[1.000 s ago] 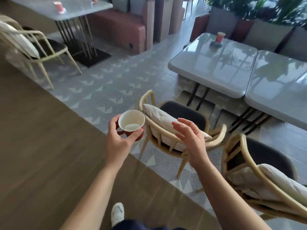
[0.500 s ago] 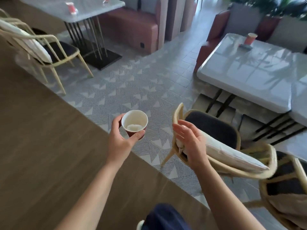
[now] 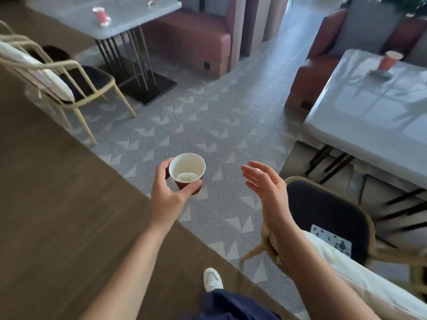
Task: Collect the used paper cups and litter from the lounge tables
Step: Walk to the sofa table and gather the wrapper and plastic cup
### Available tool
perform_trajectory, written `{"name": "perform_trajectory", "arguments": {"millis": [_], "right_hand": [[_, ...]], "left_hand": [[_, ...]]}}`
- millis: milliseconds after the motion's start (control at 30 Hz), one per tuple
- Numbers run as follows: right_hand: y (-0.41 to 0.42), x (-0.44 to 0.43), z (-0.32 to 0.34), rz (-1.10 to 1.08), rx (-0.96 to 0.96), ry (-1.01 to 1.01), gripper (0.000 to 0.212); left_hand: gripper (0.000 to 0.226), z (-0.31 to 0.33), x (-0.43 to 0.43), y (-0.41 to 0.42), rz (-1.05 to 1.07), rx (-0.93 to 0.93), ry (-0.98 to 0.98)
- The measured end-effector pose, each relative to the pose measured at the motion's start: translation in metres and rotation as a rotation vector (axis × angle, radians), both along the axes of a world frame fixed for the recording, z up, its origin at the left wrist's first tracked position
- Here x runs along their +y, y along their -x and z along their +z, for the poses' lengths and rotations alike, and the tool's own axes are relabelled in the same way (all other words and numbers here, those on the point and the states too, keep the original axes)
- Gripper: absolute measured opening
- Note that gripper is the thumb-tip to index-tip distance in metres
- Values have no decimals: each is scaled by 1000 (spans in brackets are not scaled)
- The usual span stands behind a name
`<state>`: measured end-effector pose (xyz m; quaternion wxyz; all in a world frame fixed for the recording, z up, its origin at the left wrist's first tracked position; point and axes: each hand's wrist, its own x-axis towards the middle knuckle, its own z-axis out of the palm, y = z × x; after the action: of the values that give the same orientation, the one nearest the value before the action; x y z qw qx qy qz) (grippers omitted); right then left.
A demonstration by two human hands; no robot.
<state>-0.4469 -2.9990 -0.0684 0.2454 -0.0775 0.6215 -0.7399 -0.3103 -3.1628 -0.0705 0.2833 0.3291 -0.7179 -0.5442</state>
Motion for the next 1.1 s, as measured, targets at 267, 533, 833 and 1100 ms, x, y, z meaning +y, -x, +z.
{"name": "perform_trajectory", "arguments": {"millis": [267, 533, 833, 1100], "right_hand": [[80, -69, 4, -45, 3, 13, 17], [158, -128, -4, -190, 17, -8, 19], [247, -197, 9, -450, 26, 25, 22], [322, -215, 12, -606, 21, 24, 22]], "left_hand": [[66, 6, -74, 87, -41, 7, 8], [67, 3, -151, 192, -200, 12, 2], [64, 14, -241, 331, -472, 20, 23], [69, 17, -271, 439, -604, 33, 1]]}}
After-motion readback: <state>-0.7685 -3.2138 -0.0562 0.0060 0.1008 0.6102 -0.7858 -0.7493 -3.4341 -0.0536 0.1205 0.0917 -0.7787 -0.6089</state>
